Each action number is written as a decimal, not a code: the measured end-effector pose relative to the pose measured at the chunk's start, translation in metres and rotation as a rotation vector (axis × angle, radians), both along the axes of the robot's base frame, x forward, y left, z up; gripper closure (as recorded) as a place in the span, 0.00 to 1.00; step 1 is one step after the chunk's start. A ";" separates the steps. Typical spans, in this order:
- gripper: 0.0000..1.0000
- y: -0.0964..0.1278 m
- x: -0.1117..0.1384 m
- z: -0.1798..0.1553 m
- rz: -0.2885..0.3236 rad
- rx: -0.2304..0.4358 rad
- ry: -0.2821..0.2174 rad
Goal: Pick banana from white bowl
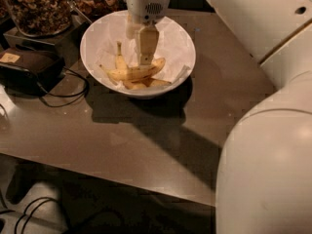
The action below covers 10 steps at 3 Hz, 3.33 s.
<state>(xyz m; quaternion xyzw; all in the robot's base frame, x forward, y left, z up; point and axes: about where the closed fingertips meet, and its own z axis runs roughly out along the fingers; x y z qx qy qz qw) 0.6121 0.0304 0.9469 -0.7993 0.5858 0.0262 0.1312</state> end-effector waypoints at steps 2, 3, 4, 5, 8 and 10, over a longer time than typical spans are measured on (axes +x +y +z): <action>0.46 -0.001 0.003 -0.024 -0.015 -0.004 0.056; 0.47 -0.004 0.004 -0.033 -0.023 -0.007 0.078; 0.49 -0.006 0.004 -0.043 -0.028 -0.010 0.098; 0.49 -0.008 0.004 -0.050 -0.030 -0.011 0.113; 0.50 -0.008 0.004 -0.061 -0.029 -0.016 0.137; 0.51 -0.008 0.005 -0.071 -0.027 -0.023 0.156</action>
Offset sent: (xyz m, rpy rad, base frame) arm -0.0180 -0.0223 -0.0372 -0.0700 0.1662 -0.0175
